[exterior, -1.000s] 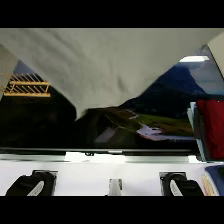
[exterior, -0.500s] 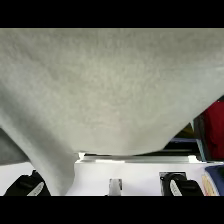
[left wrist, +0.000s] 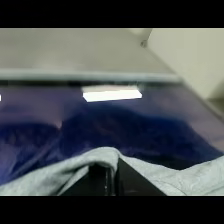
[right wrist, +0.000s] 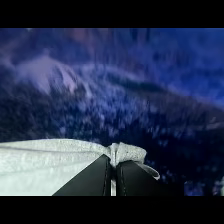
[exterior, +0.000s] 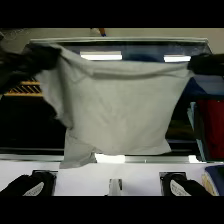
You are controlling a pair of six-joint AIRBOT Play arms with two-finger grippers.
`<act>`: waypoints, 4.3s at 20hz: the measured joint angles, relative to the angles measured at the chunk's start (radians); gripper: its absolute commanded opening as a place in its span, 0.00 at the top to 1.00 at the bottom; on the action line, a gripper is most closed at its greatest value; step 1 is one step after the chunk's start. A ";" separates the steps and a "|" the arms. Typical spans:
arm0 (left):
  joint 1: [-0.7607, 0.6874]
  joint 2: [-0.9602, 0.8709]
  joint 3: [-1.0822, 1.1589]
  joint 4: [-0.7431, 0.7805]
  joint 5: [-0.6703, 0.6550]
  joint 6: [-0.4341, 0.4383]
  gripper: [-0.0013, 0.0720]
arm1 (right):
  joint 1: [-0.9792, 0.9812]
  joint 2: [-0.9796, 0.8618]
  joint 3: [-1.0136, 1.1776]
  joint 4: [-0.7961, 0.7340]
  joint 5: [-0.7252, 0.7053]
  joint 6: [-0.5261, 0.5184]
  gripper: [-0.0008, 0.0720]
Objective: Fold the shirts.
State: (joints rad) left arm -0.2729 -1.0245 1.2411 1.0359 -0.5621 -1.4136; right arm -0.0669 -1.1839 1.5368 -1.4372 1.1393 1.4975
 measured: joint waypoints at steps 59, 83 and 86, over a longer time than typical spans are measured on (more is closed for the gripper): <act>0.235 -0.431 -0.309 0.021 -0.496 -0.066 0.93 | -0.400 -0.265 -0.644 0.125 0.206 -0.104 0.17; 0.252 0.052 0.349 0.083 -0.421 -0.042 0.94 | -0.195 0.181 -0.043 0.203 -0.046 -0.138 0.96; 0.253 0.197 0.518 0.084 -0.235 -0.050 0.94 | -0.195 0.354 0.117 0.198 -0.188 -0.136 0.96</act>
State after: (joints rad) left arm -0.0196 -0.8272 1.7588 1.1194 -0.7971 -1.4631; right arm -0.2615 -0.8295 1.6539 -1.2388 0.9508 1.3613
